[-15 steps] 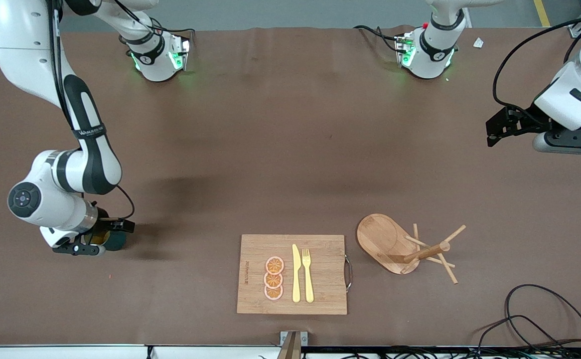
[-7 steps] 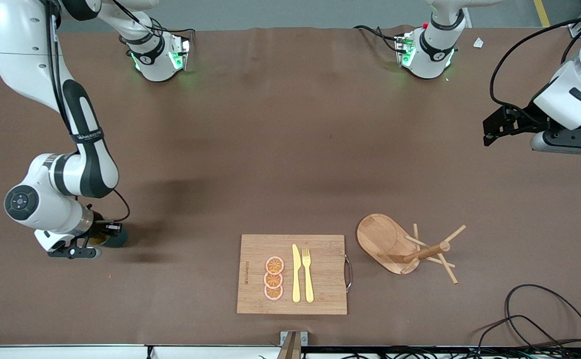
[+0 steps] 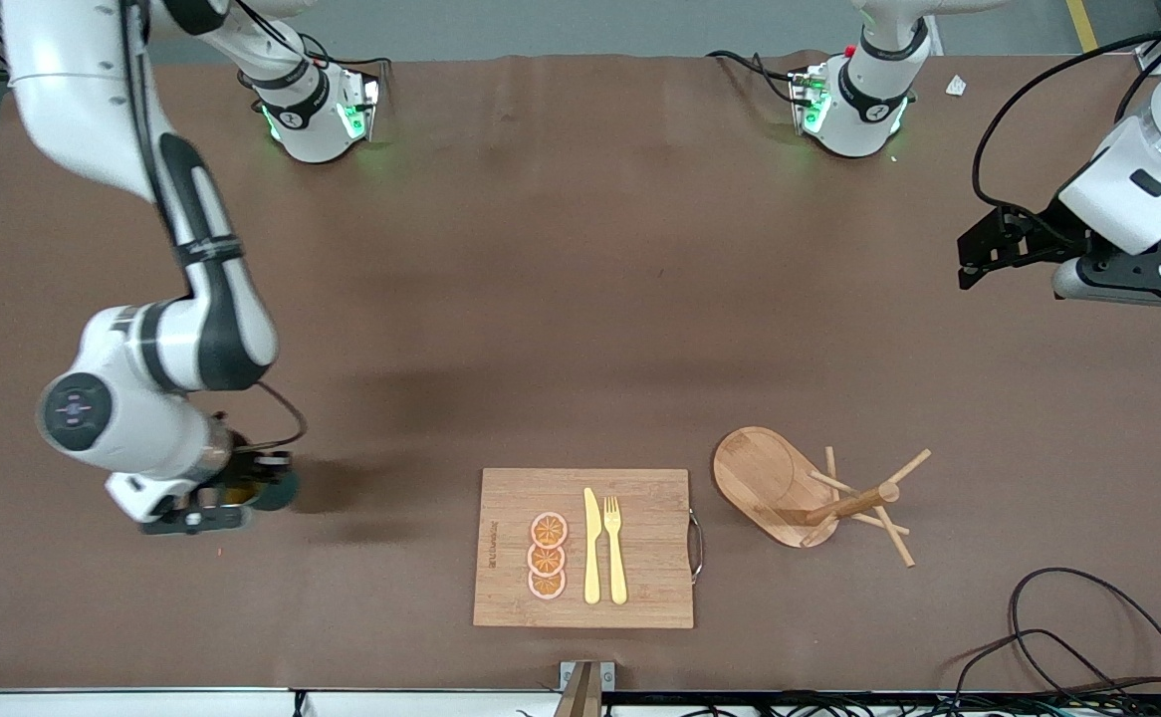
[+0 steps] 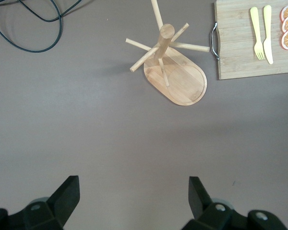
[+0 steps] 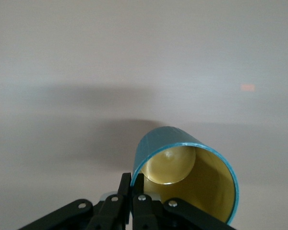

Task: Pass cup and hang on rack
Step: 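Carry the teal mug with the right gripper while the left gripper approaches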

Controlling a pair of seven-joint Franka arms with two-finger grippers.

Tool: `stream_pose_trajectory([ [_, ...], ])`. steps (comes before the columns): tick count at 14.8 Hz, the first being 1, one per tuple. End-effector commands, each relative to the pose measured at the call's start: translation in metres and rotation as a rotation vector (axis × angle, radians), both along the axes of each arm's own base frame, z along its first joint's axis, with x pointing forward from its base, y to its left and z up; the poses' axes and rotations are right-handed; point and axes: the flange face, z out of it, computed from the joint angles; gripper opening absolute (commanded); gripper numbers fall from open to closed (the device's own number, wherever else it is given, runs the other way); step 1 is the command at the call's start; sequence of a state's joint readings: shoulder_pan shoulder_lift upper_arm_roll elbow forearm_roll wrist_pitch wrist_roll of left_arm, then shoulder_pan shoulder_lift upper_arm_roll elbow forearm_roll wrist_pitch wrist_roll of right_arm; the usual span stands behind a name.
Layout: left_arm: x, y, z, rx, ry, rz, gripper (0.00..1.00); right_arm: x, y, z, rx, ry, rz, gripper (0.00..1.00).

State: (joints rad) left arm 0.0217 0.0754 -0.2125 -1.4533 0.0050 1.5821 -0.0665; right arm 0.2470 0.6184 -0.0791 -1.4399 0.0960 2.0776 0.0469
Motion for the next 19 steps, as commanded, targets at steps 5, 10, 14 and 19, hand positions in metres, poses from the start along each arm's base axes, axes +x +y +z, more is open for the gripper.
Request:
stream_pose_trajectory([
  [5, -0.001, -0.007, 0.006, -0.014, -0.009, -0.008, 1.00, -0.056, 0.323, 0.009, 0.162, -0.047, -0.220, 0.00],
  [10, -0.001, -0.015, 0.003, -0.014, -0.002, -0.017, 1.00, -0.120, 0.431, -0.039, 0.283, -0.037, -0.296, 0.01],
  [14, -0.002, -0.036, -0.005, -0.016, 0.014, 0.021, 1.00, -0.134, 0.446, -0.040, 0.281, -0.034, -0.302, 0.41],
  [19, -0.003, -0.062, -0.017, -0.018, 0.037, 0.060, 1.00, -0.108, 0.416, 0.004, 0.258, -0.121, -0.306, 1.00],
])
